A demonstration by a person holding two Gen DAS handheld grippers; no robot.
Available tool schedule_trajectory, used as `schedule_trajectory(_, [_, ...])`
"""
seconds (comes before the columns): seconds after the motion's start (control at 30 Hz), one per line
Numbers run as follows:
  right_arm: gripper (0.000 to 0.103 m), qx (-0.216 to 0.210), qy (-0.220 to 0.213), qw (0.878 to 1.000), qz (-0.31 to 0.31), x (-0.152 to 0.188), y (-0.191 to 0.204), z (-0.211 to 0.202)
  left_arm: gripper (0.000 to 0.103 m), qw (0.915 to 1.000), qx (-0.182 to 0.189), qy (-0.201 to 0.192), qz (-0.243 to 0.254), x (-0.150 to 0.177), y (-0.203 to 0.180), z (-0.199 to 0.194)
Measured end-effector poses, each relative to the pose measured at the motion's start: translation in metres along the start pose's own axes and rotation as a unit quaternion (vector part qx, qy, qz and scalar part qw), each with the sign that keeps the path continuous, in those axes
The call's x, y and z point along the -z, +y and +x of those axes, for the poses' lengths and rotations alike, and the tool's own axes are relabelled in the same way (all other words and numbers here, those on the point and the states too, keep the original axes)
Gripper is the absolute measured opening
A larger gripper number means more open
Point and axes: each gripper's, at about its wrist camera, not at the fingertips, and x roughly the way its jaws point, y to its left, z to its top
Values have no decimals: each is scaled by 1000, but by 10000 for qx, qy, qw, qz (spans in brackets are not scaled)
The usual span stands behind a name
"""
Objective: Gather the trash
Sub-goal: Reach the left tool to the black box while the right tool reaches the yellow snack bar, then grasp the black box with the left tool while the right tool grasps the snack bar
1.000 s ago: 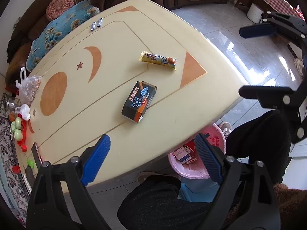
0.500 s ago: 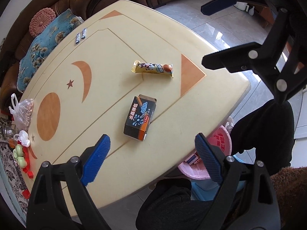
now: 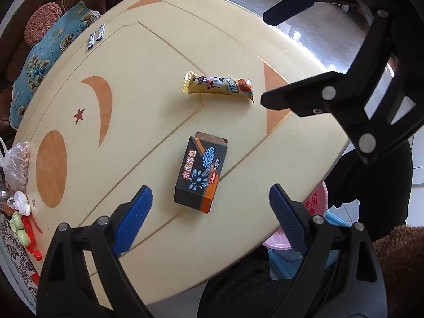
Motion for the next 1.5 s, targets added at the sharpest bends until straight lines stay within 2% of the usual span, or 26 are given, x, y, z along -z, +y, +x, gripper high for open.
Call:
schedule_trajectory(0.57, [91,-63,314,9995,-44,-21,-16,57,87,9993,9,286,245,-3,10,39])
schedule_trajectory(0.93, [91,-156,677,9975,-86,-25,-19,97,87,9983,241,430,325,-11,19,67])
schedule_trajectory(1.03, [91,-163,748,9970,-106,-26,-20,107,87,9978,432,421,277,-15,24,73])
schedule_trajectory(1.5, [91,-147,1042,9944,-77,-28,-28,145,87,9953,445,849,153,-21,35,120])
